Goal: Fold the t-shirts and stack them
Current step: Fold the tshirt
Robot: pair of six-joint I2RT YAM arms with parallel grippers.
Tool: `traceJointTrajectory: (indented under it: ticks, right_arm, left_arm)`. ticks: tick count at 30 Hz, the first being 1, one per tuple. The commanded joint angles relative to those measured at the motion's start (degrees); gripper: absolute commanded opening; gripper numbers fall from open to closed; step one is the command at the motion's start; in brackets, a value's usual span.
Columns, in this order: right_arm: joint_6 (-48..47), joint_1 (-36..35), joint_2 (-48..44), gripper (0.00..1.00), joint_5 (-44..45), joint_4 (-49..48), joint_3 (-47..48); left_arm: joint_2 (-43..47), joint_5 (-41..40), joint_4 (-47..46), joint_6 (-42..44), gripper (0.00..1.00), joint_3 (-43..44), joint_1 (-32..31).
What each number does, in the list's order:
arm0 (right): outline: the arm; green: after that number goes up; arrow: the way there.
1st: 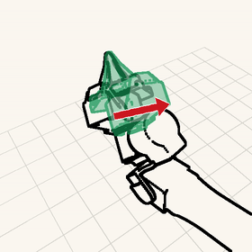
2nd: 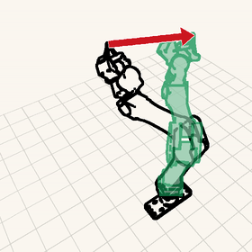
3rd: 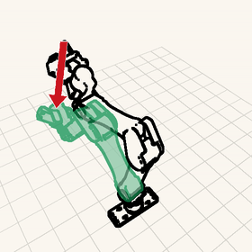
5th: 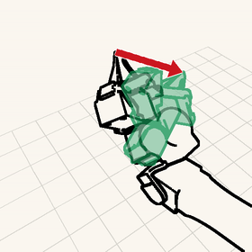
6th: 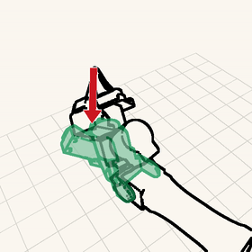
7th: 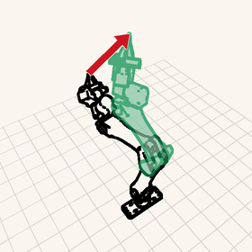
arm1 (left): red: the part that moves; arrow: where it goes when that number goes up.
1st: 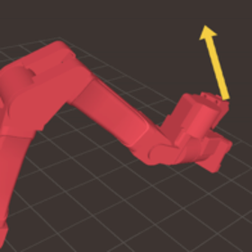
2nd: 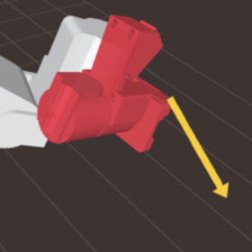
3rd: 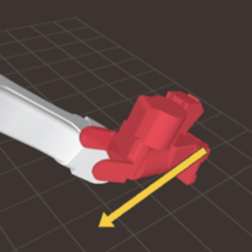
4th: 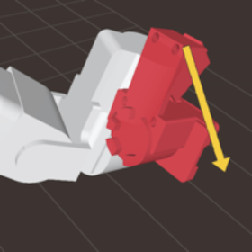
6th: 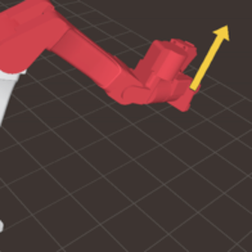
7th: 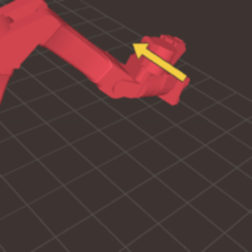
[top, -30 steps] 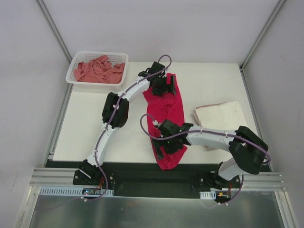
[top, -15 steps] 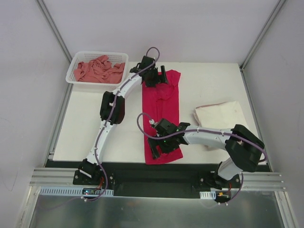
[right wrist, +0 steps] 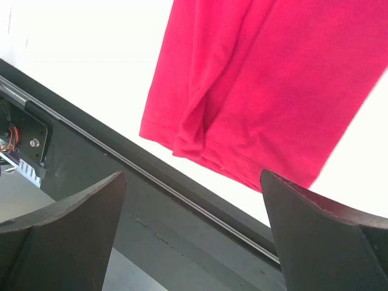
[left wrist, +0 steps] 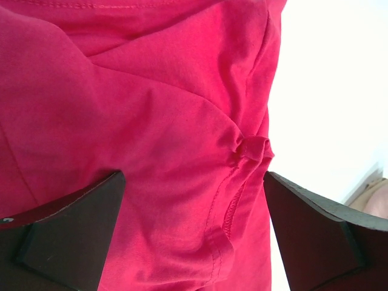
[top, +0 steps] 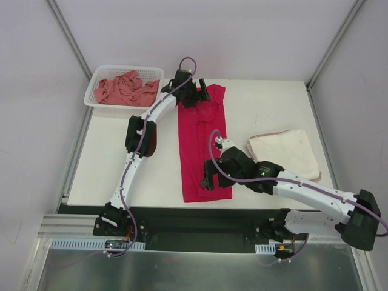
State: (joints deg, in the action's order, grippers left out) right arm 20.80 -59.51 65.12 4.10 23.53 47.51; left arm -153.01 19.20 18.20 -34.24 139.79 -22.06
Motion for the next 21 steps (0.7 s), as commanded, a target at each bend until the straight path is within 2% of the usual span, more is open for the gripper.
traceJointTrajectory:
  ticks: [1, 6, 10, 13, 15, 19, 21]
  right_arm:
    - [-0.7, -0.1, -3.4, 0.97, 2.3, 0.7, -1.5]
    - [-3.5, -0.1, -1.4, 0.97, -5.4, -0.8, 0.6]
    - [-3.0, -0.1, 3.2, 0.97, -5.4, -0.5, 2.5]
    - [-1.2, -0.1, 8.4, 0.98, -5.6, -0.5, 4.9]
    - [-0.2, 0.2, 11.2, 0.99, -5.7, -0.6, 6.5]
    - [1.3, 0.8, 17.8, 0.86, -6.2, -2.2, 8.4]
    - [1.7, 1.0, 19.9, 0.74, -6.4, -2.2, 9.3]
  left_arm:
    - [7.3, 3.4, -1.7, -0.5, 0.99, -0.6, -0.8]
    - [20.9, 5.2, -0.6, 5.7, 0.99, -11.4, -2.8]
    - [35.5, 1.7, 3.5, 9.1, 0.99, -22.0, -4.1]
    - [44.7, 1.1, 4.9, 9.9, 0.99, -31.8, -4.3]
    - [49.4, -2.5, 5.4, 9.7, 0.99, -40.4, -4.3]
    - [63.0, -12.4, 5.8, 7.5, 0.99, -56.1, -4.3]
    - [67.0, -16.5, 5.8, 5.1, 0.99, -64.8, -4.3]
